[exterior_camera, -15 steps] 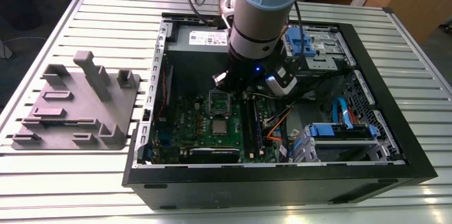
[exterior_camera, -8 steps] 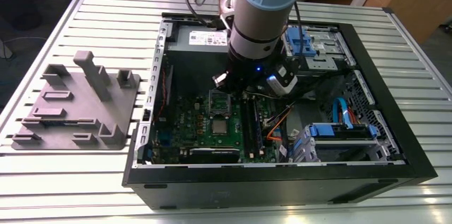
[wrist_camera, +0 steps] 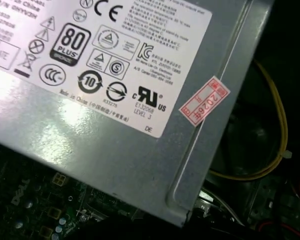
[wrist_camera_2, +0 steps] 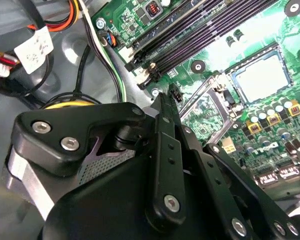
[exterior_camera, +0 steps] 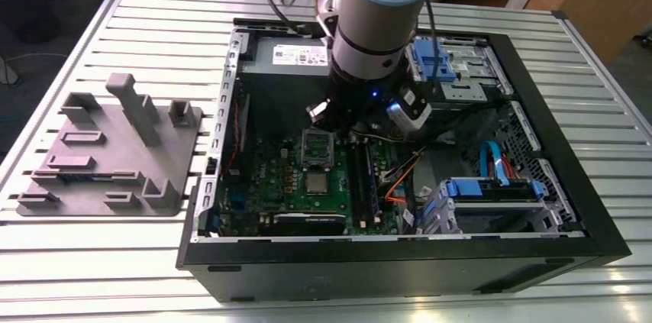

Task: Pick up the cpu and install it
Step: 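Close the cpu cover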

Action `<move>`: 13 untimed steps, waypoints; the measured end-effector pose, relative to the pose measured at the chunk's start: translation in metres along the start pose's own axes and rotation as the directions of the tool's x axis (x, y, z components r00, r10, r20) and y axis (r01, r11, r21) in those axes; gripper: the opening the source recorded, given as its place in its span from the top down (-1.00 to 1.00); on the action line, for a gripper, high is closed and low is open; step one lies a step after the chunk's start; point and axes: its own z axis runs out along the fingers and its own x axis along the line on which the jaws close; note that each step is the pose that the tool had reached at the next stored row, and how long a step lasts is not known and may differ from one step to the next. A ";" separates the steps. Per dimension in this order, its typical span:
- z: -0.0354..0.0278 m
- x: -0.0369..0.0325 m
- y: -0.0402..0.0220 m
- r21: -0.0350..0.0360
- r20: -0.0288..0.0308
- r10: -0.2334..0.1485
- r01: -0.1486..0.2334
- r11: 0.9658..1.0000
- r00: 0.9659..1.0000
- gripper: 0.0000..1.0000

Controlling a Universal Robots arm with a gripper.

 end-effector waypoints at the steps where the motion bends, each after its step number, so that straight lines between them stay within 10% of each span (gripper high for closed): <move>1: -0.0010 0.0001 0.0001 0.000 0.000 -0.003 0.003 1.000 1.000 0.80; 13: -0.0064 0.0009 -0.0002 0.000 -0.003 -0.033 0.033 0.999 0.999 0.80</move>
